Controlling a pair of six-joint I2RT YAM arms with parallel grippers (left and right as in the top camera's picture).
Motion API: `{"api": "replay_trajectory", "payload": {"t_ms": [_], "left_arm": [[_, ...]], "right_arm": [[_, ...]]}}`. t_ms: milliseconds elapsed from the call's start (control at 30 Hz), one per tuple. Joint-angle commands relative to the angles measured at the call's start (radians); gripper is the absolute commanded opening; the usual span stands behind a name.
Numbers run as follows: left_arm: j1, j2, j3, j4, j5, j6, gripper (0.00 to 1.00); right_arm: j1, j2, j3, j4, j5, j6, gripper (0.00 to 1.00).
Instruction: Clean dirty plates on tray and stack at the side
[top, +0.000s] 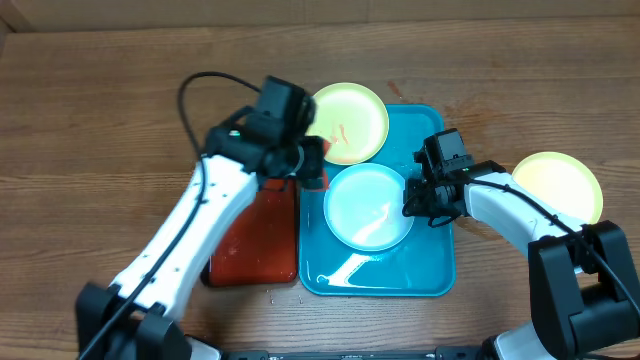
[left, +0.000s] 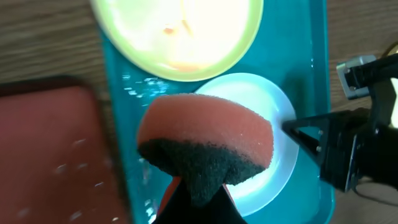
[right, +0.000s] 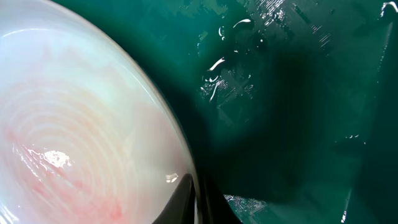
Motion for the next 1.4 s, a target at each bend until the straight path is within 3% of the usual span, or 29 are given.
{"api": "replay_trajectory", "payload": {"t_ms": [0, 200, 433, 533, 900, 1067, 1367], "left_arm": [[-0.045, 0.109, 0.017, 0.055, 0.035, -0.121, 0.04], [-0.113, 0.294, 0.017, 0.233, 0.183, -0.263, 0.04], [-0.182, 0.485, 0.017, 0.296, 0.161, -0.419, 0.04], [-0.208, 0.538, 0.017, 0.351, 0.182, -0.431, 0.04], [-0.255, 0.605, 0.019, 0.518, 0.484, -0.431, 0.04], [-0.231, 0.604, 0.029, 0.374, 0.441, -0.461, 0.04], [-0.174, 0.603, 0.172, -0.086, 0.043, -0.445, 0.04]], "right_arm": [[0.006, 0.054, -0.014, -0.008, 0.018, 0.0, 0.04], [0.006, 0.054, -0.014, -0.008, 0.017, 0.0, 0.04], [0.006, 0.054, -0.014, -0.009, 0.017, 0.001, 0.04], [0.006, 0.054, -0.014, -0.008, 0.017, 0.001, 0.04], [0.006, 0.054, -0.014, -0.011, 0.017, 0.001, 0.04], [0.006, 0.054, -0.014, -0.011, 0.017, 0.001, 0.04], [0.006, 0.054, -0.014, -0.011, 0.018, 0.001, 0.04]]}}
